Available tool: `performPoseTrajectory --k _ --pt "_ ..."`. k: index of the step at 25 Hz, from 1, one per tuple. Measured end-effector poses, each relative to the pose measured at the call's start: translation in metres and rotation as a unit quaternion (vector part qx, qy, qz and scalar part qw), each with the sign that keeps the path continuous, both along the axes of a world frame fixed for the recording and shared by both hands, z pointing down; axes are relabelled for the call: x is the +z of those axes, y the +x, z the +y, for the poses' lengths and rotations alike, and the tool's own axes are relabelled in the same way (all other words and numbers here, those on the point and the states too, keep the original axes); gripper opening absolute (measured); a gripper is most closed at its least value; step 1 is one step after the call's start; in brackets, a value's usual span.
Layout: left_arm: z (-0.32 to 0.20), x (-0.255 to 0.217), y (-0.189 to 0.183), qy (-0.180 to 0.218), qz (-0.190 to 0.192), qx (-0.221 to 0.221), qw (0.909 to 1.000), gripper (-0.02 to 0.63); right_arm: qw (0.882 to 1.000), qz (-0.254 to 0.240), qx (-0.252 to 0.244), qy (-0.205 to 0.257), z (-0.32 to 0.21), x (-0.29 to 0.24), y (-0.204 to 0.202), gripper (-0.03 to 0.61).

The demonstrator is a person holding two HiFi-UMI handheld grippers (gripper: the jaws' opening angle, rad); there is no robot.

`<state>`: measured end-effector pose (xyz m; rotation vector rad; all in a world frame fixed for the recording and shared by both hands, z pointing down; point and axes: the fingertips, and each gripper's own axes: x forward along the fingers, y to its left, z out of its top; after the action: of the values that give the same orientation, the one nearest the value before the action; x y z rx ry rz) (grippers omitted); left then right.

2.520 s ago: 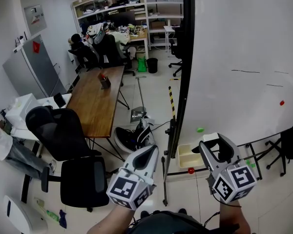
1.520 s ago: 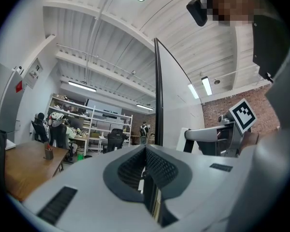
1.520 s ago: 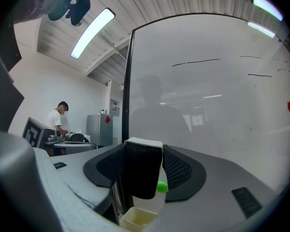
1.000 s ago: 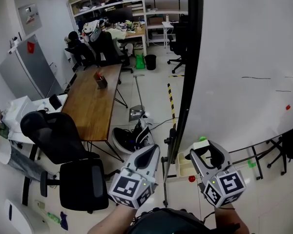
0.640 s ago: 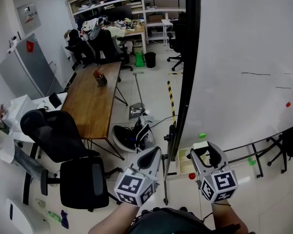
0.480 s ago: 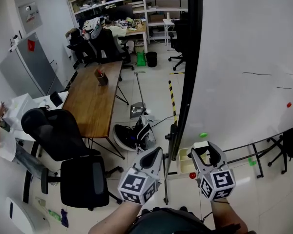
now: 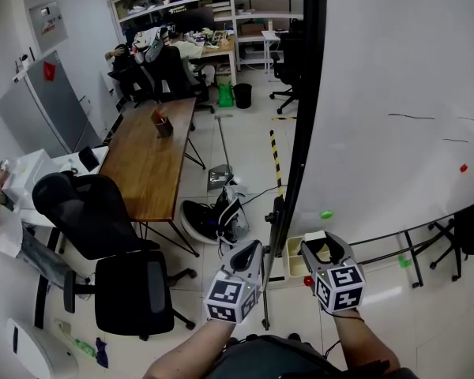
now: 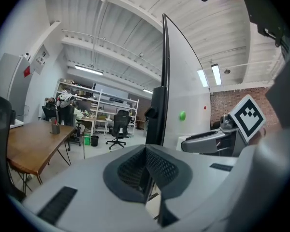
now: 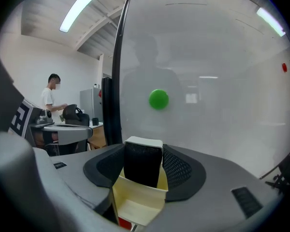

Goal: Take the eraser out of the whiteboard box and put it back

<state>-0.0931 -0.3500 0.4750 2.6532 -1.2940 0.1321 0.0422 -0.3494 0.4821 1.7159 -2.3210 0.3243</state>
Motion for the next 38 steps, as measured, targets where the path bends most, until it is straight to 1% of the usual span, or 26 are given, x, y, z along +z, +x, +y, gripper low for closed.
performPoseTrajectory --k 7,9,12,14,17,21,24,26,29,33,38 --pt "-0.003 0.018 0.001 -0.008 -0.004 -0.015 0.9998 0.028 0.998 -0.003 0.003 -0.068 0.002 0.031 -0.002 0.262" --pt "-0.003 0.02 0.003 -0.008 -0.002 -0.018 0.9998 0.028 0.997 0.0 0.003 -0.082 0.003 0.034 -0.002 0.262" --pt "-0.002 0.024 0.007 -0.008 -0.009 -0.016 0.9998 0.028 0.994 0.012 0.001 -0.11 0.005 0.04 -0.003 0.262" --pt "0.0 0.028 0.008 -0.022 -0.001 -0.016 0.9996 0.028 0.992 0.013 0.002 -0.124 0.006 0.042 -0.004 0.262" --pt "0.004 0.03 0.007 -0.057 0.03 -0.028 0.9976 0.028 0.988 -0.001 0.008 -0.151 0.008 0.045 -0.003 0.261" --pt "0.013 0.032 0.01 -0.062 0.024 -0.026 0.9975 0.028 0.981 -0.02 0.005 -0.195 0.011 0.052 -0.002 0.261" --pt "0.016 0.034 0.01 -0.082 0.037 -0.032 0.9954 0.028 0.975 -0.019 -0.004 -0.222 0.014 0.054 -0.005 0.261" --pt "0.018 0.035 0.011 -0.092 0.038 -0.032 0.9945 0.028 0.971 -0.017 -0.007 -0.238 0.016 0.055 -0.007 0.261" --pt "0.018 0.039 0.011 -0.102 0.028 -0.036 0.9937 0.028 0.966 -0.015 -0.007 -0.257 0.016 0.058 -0.008 0.26" --pt "0.026 0.043 0.014 -0.087 -0.014 -0.019 0.996 0.028 0.959 0.008 -0.011 -0.283 0.017 0.06 -0.01 0.259" --pt "0.032 0.048 0.017 -0.08 -0.029 -0.02 0.9962 0.026 0.953 0.021 -0.009 -0.302 0.017 0.064 -0.007 0.259"
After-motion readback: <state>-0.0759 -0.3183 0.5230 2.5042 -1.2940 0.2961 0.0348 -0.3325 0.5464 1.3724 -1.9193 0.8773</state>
